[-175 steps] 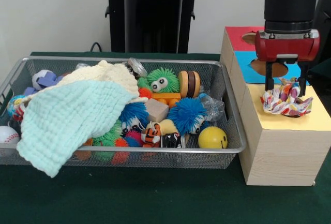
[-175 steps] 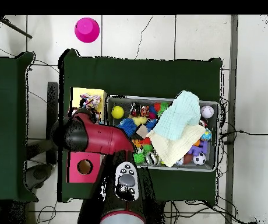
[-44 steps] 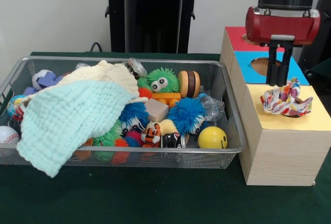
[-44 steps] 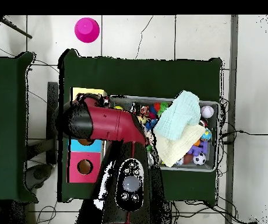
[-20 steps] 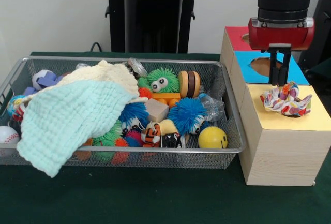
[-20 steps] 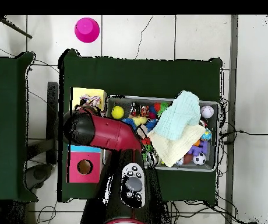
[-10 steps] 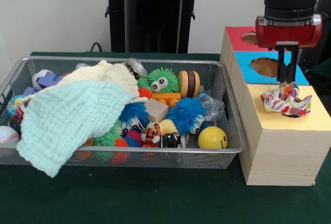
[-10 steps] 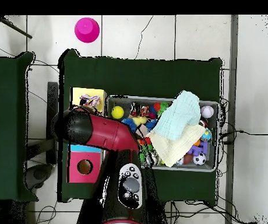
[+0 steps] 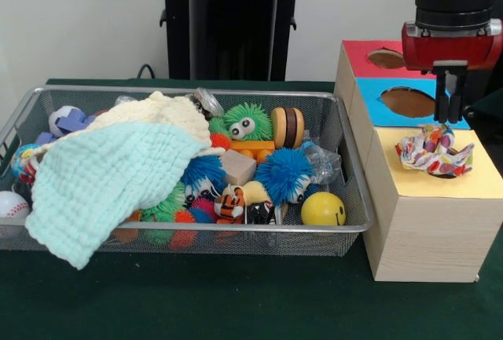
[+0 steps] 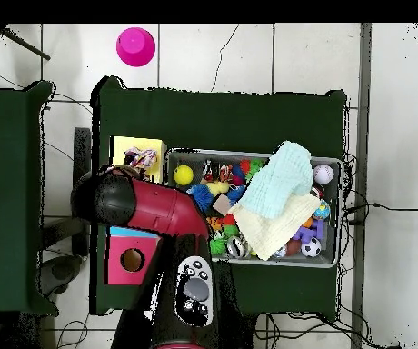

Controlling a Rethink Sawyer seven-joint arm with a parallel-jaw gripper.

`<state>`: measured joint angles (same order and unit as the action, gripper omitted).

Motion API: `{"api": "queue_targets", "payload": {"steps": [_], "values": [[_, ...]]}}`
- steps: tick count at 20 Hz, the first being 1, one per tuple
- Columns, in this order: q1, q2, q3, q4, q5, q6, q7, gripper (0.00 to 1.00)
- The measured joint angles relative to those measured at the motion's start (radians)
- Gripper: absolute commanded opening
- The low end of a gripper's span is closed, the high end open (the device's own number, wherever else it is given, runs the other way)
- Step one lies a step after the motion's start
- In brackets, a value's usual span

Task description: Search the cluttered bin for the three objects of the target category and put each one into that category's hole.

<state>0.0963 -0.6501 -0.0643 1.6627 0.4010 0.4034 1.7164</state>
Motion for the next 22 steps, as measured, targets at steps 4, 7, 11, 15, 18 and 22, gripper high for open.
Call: {"api": "queue_targets", "payload": {"steps": [4, 7, 11, 15, 18, 22], "values": [[0.015, 0.000, -0.006, 0.000, 0.000, -0.002, 0.000, 0.00], [0.021, 0.002, -0.010, -0.001, 0.000, -0.008, 0.000, 0.00], [0.029, 0.004, -0.017, -0.006, 0.000, -0.012, 0.000, 0.00], [0.042, 0.006, -0.030, -0.018, 0.000, -0.012, 0.000, 0.00], [0.056, 0.008, -0.051, -0.039, 0.000, -0.012, 0.000, 0.00], [0.071, 0.010, -0.073, -0.068, -0.001, -0.012, 0.000, 0.00]]}}
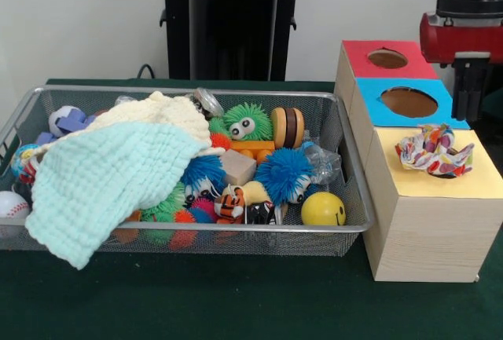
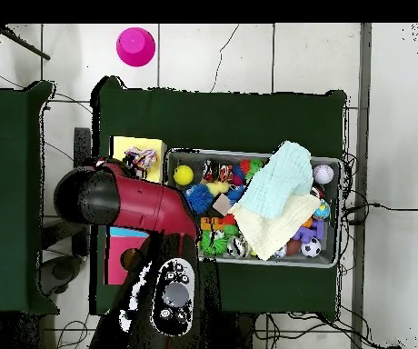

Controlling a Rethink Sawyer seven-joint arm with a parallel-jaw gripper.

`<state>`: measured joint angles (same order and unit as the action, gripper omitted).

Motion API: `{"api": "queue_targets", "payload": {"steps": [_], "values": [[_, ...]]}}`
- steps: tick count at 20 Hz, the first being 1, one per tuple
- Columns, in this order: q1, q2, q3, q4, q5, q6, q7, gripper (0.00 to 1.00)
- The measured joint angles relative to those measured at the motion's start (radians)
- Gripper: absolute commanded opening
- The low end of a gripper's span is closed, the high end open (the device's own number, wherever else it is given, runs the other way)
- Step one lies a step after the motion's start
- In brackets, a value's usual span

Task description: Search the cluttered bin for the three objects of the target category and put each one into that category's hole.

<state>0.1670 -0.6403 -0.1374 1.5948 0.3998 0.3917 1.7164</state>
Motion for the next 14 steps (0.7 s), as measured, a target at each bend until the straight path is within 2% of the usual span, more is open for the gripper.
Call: {"api": "queue_targets", "payload": {"steps": [9, 14], "values": [[0.006, 0.000, -0.033, -0.049, -0.038, 0.001, 0.000, 0.00], [0.003, 0.001, -0.036, -0.053, -0.084, 0.001, 0.000, 0.00]]}}
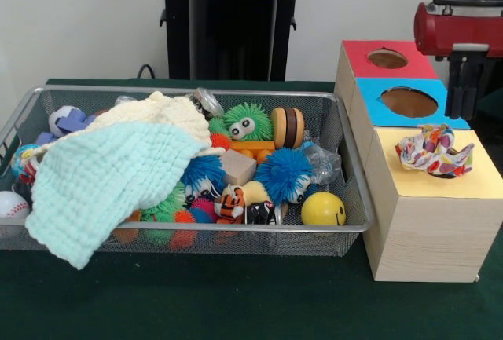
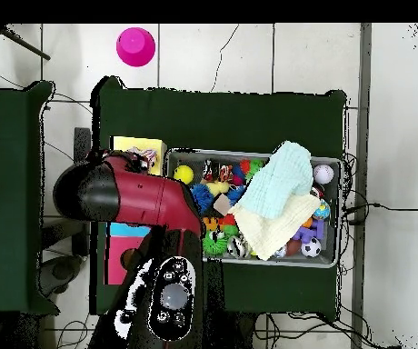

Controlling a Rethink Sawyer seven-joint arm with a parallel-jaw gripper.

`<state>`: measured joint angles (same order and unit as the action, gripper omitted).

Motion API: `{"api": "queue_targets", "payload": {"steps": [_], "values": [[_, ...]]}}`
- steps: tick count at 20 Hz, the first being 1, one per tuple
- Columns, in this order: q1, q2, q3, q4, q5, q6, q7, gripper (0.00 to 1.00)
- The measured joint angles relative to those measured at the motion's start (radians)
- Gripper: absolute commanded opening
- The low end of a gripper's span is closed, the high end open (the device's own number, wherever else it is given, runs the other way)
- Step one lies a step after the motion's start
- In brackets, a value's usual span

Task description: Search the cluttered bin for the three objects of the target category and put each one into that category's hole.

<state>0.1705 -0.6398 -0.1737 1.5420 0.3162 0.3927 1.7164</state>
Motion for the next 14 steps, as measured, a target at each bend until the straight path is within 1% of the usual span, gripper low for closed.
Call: {"api": "queue_targets", "payload": {"steps": [6, 14], "values": [[-0.001, 0.002, 0.000, 0.000, -0.047, -0.002, 0.000, 0.00], [-0.025, 0.010, 0.003, 0.000, -0.091, -0.050, 0.000, 0.00]]}}
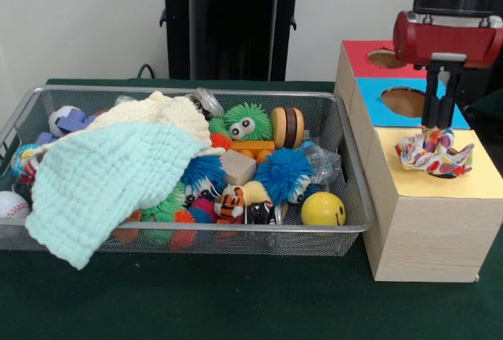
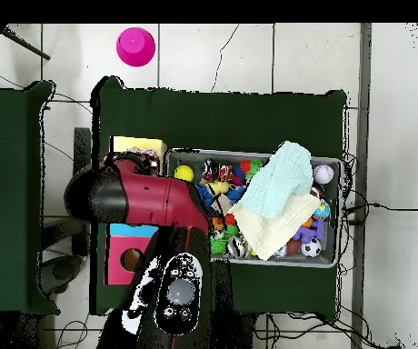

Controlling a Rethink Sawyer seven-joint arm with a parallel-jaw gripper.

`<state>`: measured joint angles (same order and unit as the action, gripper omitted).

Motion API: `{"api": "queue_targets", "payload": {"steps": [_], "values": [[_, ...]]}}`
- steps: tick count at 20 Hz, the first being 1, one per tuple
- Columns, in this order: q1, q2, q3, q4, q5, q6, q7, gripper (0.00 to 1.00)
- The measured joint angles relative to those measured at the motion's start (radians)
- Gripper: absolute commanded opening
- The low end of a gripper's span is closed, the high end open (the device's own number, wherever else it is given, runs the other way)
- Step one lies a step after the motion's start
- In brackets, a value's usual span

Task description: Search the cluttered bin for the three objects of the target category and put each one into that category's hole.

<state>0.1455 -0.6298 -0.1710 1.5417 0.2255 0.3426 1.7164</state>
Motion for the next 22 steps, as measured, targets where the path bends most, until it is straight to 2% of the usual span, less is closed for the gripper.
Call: {"api": "queue_targets", "payload": {"steps": [10, 22], "values": [[-0.033, 0.004, 0.013, 0.000, -0.027, -0.054, 0.000, 0.00], [-0.056, 0.004, 0.060, 0.015, -0.025, -0.056, 0.000, 0.00]]}}
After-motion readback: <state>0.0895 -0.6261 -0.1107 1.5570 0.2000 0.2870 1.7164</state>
